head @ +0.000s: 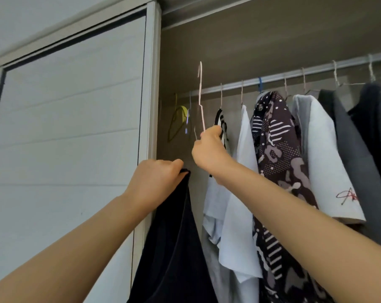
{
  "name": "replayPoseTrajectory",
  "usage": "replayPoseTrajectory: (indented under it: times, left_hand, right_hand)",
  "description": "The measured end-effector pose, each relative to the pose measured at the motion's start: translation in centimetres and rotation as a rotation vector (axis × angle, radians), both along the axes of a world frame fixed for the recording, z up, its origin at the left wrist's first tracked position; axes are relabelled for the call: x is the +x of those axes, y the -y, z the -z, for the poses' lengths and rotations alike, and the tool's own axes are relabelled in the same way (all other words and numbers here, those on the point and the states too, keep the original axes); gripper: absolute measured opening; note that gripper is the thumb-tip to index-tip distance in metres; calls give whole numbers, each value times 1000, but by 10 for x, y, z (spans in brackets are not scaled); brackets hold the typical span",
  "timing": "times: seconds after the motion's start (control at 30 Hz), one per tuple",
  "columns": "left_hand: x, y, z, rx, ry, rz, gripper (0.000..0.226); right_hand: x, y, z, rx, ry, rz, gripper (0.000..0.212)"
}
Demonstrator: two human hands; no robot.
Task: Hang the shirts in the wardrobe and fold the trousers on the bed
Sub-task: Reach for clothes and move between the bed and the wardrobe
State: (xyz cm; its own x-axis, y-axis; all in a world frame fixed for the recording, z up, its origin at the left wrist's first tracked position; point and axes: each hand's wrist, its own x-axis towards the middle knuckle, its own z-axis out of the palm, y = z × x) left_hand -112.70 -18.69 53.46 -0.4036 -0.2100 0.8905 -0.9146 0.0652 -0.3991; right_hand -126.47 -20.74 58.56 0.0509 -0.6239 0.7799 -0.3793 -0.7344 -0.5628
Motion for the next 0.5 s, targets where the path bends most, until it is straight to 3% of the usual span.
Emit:
replayPoseTrajectory:
  times: [0.2,0.33,0.5]
  left_hand:
    - [-20,-27,53,201,-246,-11,29]
    - [-36,-51,74,245,-430,41,24]
    - [-66,-81,102,280,-582,14,21]
  right_hand:
    - [-57,-40,78,68,87,-247,9]
    - [-83,-52,127,57,89,-286,9]
    - [-122,-63,181,151,282,-571,11]
